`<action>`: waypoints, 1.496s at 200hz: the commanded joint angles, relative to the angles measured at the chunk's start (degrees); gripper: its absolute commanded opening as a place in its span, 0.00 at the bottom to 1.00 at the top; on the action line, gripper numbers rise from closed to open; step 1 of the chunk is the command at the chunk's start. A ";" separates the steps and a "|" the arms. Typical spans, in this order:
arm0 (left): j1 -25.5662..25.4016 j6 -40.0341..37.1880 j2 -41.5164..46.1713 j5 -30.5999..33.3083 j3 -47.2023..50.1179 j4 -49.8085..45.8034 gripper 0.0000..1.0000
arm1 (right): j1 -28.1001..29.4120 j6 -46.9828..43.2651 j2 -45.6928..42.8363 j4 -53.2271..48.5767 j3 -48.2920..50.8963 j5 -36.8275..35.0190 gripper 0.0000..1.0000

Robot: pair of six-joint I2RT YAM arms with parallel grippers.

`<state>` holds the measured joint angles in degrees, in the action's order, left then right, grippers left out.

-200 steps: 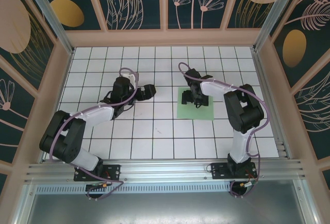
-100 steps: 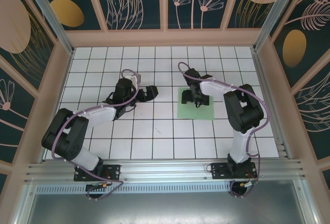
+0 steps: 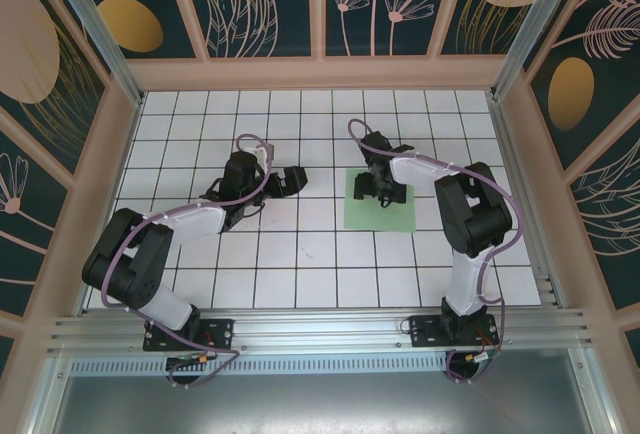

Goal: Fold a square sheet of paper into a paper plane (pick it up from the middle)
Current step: Fold the square sheet of paper in half at the center of the table.

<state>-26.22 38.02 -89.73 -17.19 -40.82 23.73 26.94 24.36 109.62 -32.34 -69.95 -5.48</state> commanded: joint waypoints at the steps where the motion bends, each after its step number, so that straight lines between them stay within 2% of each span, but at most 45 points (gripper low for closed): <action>1: -0.19 -0.42 -0.13 -0.48 -1.35 -0.61 0.98 | -0.13 -0.18 3.78 0.95 3.55 0.99 0.84; 40: -0.15 0.04 -0.84 -0.65 -1.80 -0.17 0.99 | 0.31 -0.75 2.20 -0.26 2.42 -0.39 0.79; 94: -0.14 0.12 -0.90 -0.65 -2.08 -0.25 0.99 | 0.48 -1.53 -0.65 -1.75 -0.32 1.22 0.64; 120: -0.15 0.24 -0.89 -0.52 -1.86 -0.17 0.99 | 0.57 -1.85 -3.82 -0.78 -0.53 4.33 0.58; 158: -0.15 1.01 0.46 1.83 -0.79 1.37 0.99 | 0.79 -2.17 -7.88 1.71 -0.80 15.59 0.47; 190: -0.15 1.70 2.23 4.63 0.21 2.45 0.99 | 0.75 0.43 -10.12 6.80 0.42 26.19 0.47; 229: -0.15 1.61 3.93 4.02 0.34 2.47 0.99 | 0.72 6.36 -12.76 18.88 4.02 40.41 0.47; 255: -0.15 1.57 3.00 0.32 -0.60 2.41 0.99 | -0.39 8.19 -11.67 22.50 7.36 42.24 0.48; 287: -0.22 2.06 1.23 -3.30 -1.33 2.91 0.98 | -3.58 8.18 -10.70 23.51 11.93 40.00 0.50; 299: -0.18 1.90 0.77 -3.94 -1.54 2.99 0.98 | -4.31 7.21 -10.66 22.63 12.93 38.43 0.53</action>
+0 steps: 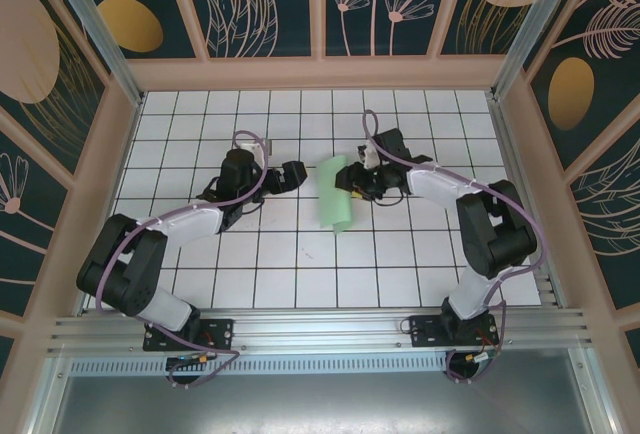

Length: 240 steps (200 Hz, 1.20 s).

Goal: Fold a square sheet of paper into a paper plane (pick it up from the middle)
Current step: Fold the square sheet of paper in half at the center of the table.

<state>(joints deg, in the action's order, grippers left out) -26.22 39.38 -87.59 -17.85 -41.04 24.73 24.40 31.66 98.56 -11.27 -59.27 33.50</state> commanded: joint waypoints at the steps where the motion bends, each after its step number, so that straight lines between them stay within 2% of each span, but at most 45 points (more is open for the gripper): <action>1: -0.17 0.54 -1.41 -3.36 -1.32 1.99 0.98 | -1.84 -0.18 0.36 1.36 2.32 -0.63 0.54; 16: -0.24 0.44 -2.02 -4.63 -1.91 1.99 0.96 | -2.61 -1.45 -0.04 0.48 3.57 -2.04 0.58; 41: -0.83 0.71 -3.75 -7.52 -3.32 1.70 0.83 | -4.01 -2.84 -0.82 -1.07 5.25 -3.91 0.62; 58: -1.44 0.70 -4.98 -8.60 -4.56 0.45 0.77 | -4.71 -4.07 -1.50 -2.82 5.59 -6.14 0.64; 138: -4.90 3.98 -10.28 -6.35 -8.81 -3.24 0.48 | -4.72 -6.67 -0.09 -7.66 4.58 -15.37 0.65; 192: -8.42 7.55 -15.52 -3.37 -11.86 -2.91 0.40 | -2.38 -6.91 2.17 -8.86 3.35 -18.92 0.64; 240: -8.83 10.74 -17.44 -3.59 -12.27 -0.37 0.37 | -1.89 -4.25 1.75 -7.08 3.33 -18.38 0.64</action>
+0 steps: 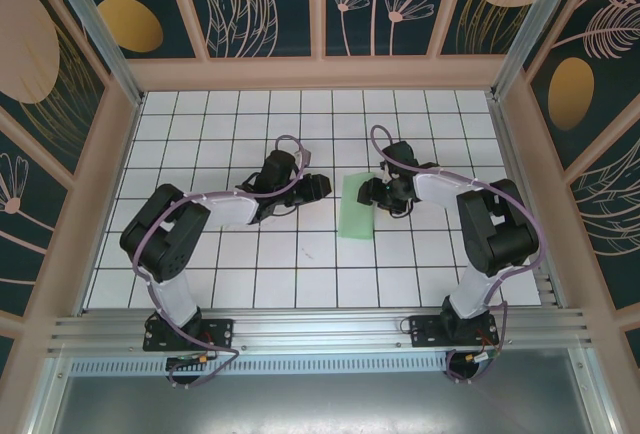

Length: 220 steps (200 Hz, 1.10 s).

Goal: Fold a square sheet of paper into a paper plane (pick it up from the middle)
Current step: Fold the square sheet of paper in half at the center of the table.

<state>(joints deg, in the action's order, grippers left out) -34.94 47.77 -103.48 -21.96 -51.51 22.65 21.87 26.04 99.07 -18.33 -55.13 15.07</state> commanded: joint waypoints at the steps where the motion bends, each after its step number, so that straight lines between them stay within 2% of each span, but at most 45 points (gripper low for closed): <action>1: -0.12 2.34 -1.64 0.52 -1.82 1.70 0.37 | 0.64 1.37 1.19 0.01 -0.74 0.13 0.64; 77: -0.20 2.33 -2.60 -0.26 -2.72 0.73 0.34 | 0.95 2.14 0.79 1.09 -1.39 3.03 0.65; 123: -0.14 2.42 -3.03 -0.71 -3.12 0.72 0.33 | 1.46 3.50 1.02 0.02 -2.71 1.48 0.66; 186: -0.14 2.44 -3.04 -0.98 -3.14 0.64 0.32 | 2.25 3.14 2.31 -3.27 -3.88 -4.28 0.65; 220: -0.20 2.43 -3.15 -1.11 -3.27 0.73 0.32 | 2.23 0.94 2.00 -3.66 -3.92 -3.62 0.65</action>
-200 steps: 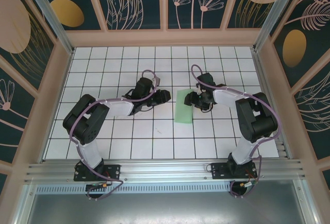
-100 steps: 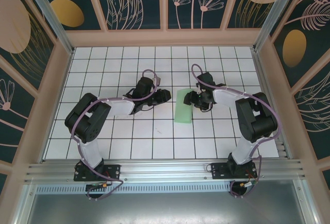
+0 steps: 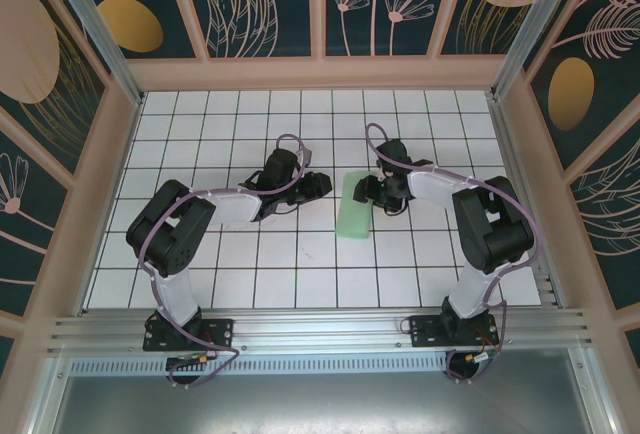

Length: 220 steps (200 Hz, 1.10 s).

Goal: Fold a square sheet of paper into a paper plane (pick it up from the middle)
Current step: Fold the square sheet of paper in half at the center of the table.

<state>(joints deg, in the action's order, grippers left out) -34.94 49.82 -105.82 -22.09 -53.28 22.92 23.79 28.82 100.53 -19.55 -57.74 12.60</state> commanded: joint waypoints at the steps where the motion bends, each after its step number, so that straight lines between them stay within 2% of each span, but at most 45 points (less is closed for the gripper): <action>1: -0.21 0.37 -0.85 -1.01 -1.53 0.46 0.32 | 0.34 -1.92 0.63 -2.52 -1.37 -1.21 0.65; 109: -0.21 0.10 -1.10 -1.63 -2.01 0.63 0.31 | -0.32 -6.36 2.23 -3.56 -2.76 0.91 0.64; 157: -0.16 0.14 -1.44 -2.10 -2.11 0.57 0.31 | -0.65 -7.55 3.41 -4.52 -3.79 -0.43 0.64; 220: -0.20 0.11 -2.00 -2.39 -2.07 0.20 0.28 | -0.76 -10.05 3.27 -4.97 -3.12 0.51 0.63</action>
<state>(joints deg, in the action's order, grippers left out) -34.94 49.82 -106.80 -23.59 -54.06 22.92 23.40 21.41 102.61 -23.11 -60.51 12.51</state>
